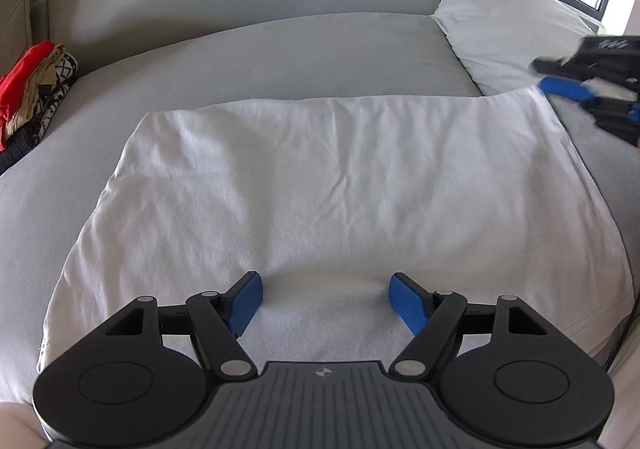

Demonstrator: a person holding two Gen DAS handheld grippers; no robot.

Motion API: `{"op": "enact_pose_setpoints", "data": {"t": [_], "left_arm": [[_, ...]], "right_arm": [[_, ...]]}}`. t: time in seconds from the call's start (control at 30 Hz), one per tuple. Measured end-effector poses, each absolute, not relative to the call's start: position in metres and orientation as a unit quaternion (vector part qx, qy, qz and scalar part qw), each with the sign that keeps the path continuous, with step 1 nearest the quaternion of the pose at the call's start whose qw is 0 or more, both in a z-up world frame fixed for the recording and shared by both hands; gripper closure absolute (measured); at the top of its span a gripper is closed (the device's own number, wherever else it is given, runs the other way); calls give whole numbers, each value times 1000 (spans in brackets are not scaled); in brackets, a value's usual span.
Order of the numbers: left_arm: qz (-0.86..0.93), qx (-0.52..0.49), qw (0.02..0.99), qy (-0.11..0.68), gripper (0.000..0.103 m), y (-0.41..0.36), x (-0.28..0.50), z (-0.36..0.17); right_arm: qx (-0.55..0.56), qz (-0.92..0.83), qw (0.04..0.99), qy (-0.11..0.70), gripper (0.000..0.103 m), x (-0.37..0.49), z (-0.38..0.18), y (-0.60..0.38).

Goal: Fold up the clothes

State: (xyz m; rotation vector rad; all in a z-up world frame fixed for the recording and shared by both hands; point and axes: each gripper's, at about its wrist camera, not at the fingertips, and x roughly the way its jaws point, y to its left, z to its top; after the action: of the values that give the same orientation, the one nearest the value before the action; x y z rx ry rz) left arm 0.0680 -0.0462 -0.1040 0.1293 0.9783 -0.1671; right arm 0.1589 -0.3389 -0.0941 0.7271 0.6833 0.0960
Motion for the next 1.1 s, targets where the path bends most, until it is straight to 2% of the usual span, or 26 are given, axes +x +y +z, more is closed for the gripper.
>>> {"op": "enact_pose_setpoints", "data": {"t": [0.07, 0.13, 0.17, 0.27, 0.3, 0.37, 0.6, 0.73, 0.8, 1.0, 1.1], "left_arm": [[-85, 57, 879, 466, 29, -43, 68, -104], [-89, 53, 880, 463, 29, -40, 68, -103], [-89, 50, 881, 462, 30, -36, 67, -102], [-78, 37, 884, 460, 45, -17, 63, -90], [-78, 27, 888, 452, 44, -6, 63, -83], [-77, -14, 900, 428, 42, 26, 65, -68], [-28, -204, 906, 370, 47, 146, 105, -56], [-25, -205, 895, 396, 41, 177, 140, -61], [-33, -217, 889, 402, 36, 189, 159, -66], [-154, -423, 796, 405, 40, 220, 223, -125], [-180, -478, 765, 393, 40, 230, 235, -152]], "right_arm": [[341, 2, 868, 361, 82, 164, -103, -338], [346, -58, 862, 366, 101, 159, -107, -346], [343, -78, 866, 355, 99, 153, -100, -346], [326, -113, 880, 327, 83, 135, -73, -338], [325, -109, 882, 323, 78, 129, -63, -332], [338, -70, 881, 323, 57, 117, -46, -314], [344, 43, 858, 378, 54, 85, -27, -213], [278, 50, 874, 396, 52, 63, -19, -178], [278, 60, 869, 404, 46, 70, -13, -162], [293, 58, 847, 440, 46, 91, -32, -144], [286, 51, 841, 456, 46, 97, -43, -135]]}}
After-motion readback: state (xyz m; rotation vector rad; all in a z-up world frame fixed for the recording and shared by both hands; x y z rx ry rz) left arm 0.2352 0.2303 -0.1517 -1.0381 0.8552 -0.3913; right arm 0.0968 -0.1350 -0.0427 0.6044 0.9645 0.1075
